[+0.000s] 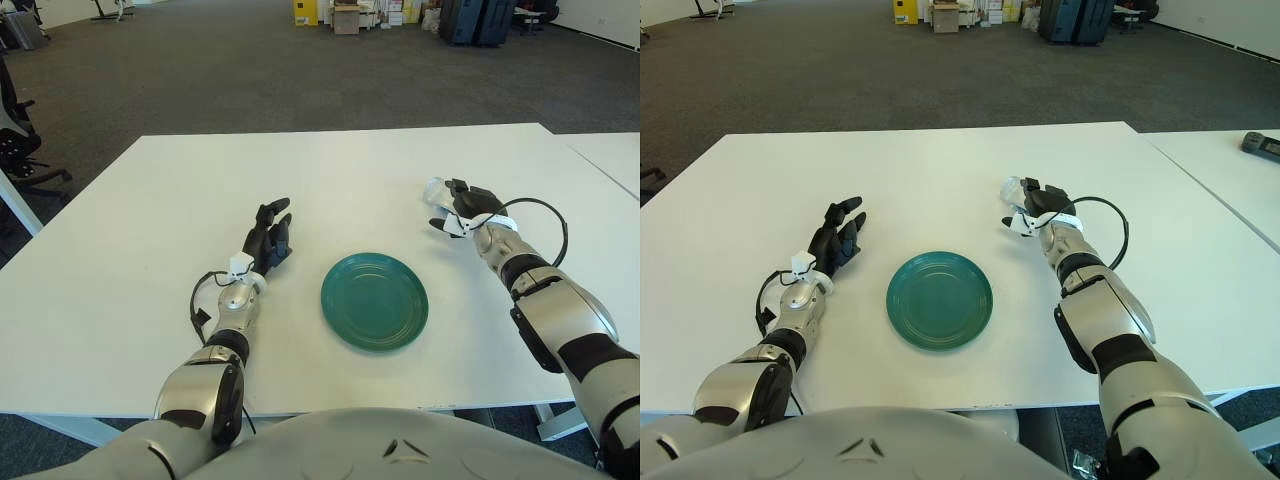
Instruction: Put the bottle into the plate.
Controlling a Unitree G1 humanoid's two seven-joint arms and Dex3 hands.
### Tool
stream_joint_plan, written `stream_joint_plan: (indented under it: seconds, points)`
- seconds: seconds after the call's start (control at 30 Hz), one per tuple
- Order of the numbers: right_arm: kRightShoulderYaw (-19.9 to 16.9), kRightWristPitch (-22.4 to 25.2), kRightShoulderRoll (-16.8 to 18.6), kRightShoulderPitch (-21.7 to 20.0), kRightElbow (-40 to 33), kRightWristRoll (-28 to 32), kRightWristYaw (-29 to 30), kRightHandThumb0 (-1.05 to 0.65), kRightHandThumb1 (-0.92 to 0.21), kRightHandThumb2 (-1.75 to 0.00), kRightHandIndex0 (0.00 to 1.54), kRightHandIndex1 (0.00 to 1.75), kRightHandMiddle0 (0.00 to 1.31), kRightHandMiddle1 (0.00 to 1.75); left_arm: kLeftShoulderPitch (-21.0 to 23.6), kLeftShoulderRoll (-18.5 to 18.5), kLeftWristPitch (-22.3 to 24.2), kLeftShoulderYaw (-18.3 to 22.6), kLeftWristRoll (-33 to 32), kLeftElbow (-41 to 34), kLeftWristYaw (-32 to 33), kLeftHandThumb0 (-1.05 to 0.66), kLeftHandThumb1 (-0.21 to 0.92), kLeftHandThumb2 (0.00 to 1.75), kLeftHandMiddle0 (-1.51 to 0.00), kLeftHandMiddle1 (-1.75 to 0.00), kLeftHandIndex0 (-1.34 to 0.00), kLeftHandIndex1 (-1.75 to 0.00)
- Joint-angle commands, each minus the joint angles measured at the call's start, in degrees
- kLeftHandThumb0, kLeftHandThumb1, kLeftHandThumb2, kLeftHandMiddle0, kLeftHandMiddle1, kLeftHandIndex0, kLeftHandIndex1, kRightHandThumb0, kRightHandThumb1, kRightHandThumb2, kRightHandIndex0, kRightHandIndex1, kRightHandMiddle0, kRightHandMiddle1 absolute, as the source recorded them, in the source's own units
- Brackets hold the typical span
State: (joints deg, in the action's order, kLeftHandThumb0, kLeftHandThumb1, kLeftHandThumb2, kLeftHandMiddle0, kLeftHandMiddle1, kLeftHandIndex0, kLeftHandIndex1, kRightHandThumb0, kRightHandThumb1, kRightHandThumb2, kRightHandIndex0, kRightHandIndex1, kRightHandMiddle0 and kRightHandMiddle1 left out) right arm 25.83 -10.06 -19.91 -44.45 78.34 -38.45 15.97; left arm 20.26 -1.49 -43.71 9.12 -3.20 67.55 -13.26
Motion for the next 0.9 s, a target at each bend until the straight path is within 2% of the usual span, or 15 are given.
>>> stream_joint_plan:
  seconds: [0.0, 0.4, 0.87]
  points:
    - [-0.6, 0.6, 0.5, 1.2, 0.6, 1.0, -2.9, -0.91, -0.92, -0.6, 0.21, 0.04, 0.0, 0.38, -3.6, 0.2, 0.6, 0.7, -1.0, 1.7, -1.3, -0.86, 0.92, 0.84, -0.45, -0.04, 0.0, -1.01]
    - [-2.1, 1.4, 0.2, 4.5, 0.9, 2.3, -6.7, -0.89, -0.92, -0.57, 0.27, 0.06, 0.0, 0.41, -4.7, 0.5, 0.4, 3.4, -4.8, 0.5, -6.2, -0.83, 0.92, 0.83, -0.5, -0.07, -0.03, -1.06]
    - [-2.2, 0.9, 1.1, 6.4, 0.7, 2.7, -7.9, -0.88, -0.92, -0.57, 0.28, 0.06, 0.0, 0.46, -5.2, -0.2, 1.5, 5.7, -7.7, 0.1, -11.4, -0.82, 0.92, 0.82, -0.48, -0.06, -0.02, -1.06]
